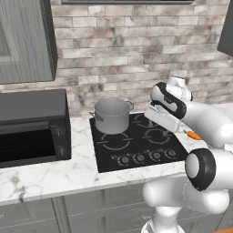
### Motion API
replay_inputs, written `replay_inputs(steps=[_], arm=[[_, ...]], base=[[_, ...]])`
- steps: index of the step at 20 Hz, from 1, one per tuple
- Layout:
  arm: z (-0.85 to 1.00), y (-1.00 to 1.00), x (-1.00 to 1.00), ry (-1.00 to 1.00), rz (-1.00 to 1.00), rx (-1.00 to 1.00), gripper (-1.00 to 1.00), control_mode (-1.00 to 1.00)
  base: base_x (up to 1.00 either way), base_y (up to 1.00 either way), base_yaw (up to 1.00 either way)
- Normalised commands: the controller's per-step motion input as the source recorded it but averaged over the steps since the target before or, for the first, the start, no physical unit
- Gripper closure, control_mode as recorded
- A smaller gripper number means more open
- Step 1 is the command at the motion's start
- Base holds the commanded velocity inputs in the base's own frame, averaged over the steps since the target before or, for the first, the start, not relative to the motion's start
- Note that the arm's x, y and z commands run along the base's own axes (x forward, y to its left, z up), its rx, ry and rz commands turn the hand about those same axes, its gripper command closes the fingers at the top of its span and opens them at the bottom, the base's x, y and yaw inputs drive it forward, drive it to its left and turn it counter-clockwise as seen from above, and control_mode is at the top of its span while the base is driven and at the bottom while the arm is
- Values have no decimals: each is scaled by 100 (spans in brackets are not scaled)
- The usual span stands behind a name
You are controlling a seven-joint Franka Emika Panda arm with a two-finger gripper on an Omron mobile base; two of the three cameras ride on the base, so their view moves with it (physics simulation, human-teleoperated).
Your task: Turn on the burner for the pot on the stove. Wait thirty seconds for the pot to heat up. Then add the carrot to the pot.
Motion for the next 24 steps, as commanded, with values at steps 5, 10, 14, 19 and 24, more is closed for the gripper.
replay_inputs(steps=[5,10,14,19,24], arm=[[0,0,0,0,0,0,-100,-100],[0,0,0,0,0,0,-100,-100],[0,0,0,0,0,0,-100,-100],[0,0,0,0,0,0,-100,-100],[0,0,0,0,0,0,-100,-100]], base=[[0,0,0],[0,0,0],[0,0,0],[0,0,0],[0,0,0]])
